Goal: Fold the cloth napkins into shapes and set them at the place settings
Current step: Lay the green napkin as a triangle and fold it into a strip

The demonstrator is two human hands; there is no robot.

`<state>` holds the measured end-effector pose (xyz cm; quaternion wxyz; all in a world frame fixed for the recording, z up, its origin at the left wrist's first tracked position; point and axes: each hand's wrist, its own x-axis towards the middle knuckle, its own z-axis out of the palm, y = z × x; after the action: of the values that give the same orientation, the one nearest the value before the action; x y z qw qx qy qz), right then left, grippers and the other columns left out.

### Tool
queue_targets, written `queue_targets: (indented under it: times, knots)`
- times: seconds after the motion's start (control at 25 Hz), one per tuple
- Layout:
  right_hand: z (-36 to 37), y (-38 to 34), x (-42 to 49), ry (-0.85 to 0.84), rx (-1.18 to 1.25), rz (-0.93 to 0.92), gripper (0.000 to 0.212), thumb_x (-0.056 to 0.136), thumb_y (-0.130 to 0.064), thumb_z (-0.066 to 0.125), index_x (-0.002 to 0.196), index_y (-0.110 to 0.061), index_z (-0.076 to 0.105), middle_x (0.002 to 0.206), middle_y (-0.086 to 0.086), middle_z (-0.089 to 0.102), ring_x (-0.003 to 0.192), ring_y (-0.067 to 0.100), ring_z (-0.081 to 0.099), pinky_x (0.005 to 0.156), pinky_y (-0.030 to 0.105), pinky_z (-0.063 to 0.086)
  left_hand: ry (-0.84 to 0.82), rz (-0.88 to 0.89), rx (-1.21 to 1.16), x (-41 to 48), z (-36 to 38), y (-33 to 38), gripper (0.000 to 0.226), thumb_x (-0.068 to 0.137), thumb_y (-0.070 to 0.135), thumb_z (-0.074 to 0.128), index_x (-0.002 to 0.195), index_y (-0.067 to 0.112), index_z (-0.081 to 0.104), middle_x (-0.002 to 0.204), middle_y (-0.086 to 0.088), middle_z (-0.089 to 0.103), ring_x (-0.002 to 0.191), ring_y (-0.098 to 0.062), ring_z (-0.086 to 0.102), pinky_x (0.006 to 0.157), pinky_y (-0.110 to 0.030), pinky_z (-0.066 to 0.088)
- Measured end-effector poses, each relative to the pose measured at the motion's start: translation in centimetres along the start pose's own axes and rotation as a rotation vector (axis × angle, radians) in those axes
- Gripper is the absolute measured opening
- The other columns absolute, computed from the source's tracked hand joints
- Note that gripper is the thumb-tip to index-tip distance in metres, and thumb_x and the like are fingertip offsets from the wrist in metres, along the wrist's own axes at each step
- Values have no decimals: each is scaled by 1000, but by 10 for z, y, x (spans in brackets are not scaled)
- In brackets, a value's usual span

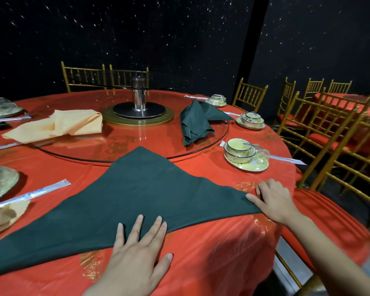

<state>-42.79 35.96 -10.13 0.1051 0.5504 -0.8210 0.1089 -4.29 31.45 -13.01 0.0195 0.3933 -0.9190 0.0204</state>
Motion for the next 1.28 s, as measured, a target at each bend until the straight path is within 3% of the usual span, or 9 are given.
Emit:
queue_targets:
  times: [0.12,0.24,0.28,0.48,0.6,0.72,0.88,1.04,1.28]
  knots:
    - [-13,-54,-14,225,158,-206,39,89,-59,38,87,-25,56,95,-7,48,91,16,45,76,30,24,-78,-67,-55,-3,-20,4,69,92,60,7,132,27,53,139,14,48,126,-28,48,106,-45,11]
    - [-5,-132,-38,219,250,-641,29,86,-52,48,93,-28,63,101,-10,57,93,10,51,76,25,30,-36,-21,-130,0,-26,8,81,76,66,-4,150,32,1,153,21,-8,143,-21,-12,114,-51,-10]
    - [-1,-150,-42,226,234,-750,29,84,-51,51,95,-28,65,99,-11,59,91,8,52,77,24,32,-67,-14,-153,1,-25,9,84,73,66,-5,150,31,-5,154,20,-13,143,-20,-19,114,-51,-13]
    - [6,-176,-40,289,155,-875,40,94,-50,38,89,-28,71,83,-14,63,73,9,60,81,23,34,58,77,-455,-9,-31,-25,58,97,43,35,148,20,22,154,14,-6,140,0,3,117,-25,4]
    - [5,-180,-39,325,171,-879,49,99,-46,28,83,-28,71,76,-14,61,67,9,59,82,24,35,155,108,-487,-28,-24,-75,51,89,45,40,128,17,57,145,13,34,130,0,39,109,-19,29]
    - [5,-182,-39,338,200,-855,48,100,-42,28,79,-28,68,73,-14,59,66,10,58,82,25,35,275,75,-400,-50,-18,-116,37,87,42,49,105,18,70,116,11,64,103,-5,61,90,-15,44]
    - [3,-182,-41,313,245,-823,45,100,-43,29,80,-28,66,76,-16,58,69,6,56,84,24,35,334,58,-267,-67,-23,-139,32,92,44,45,100,24,69,89,14,54,81,-7,53,72,-22,46]
    - [0,-175,-51,238,286,-827,39,99,-44,31,81,-31,63,78,-18,58,71,1,53,85,21,32,340,160,-215,-79,-33,-140,33,97,40,37,96,28,67,81,15,55,74,-5,52,65,-20,40]
    - [3,-173,-54,97,271,-620,16,93,-40,38,80,-35,47,73,-22,46,73,-4,43,70,21,32,231,-49,-375,-72,-39,-138,37,89,40,38,108,26,67,88,20,46,88,-7,57,76,-19,41]
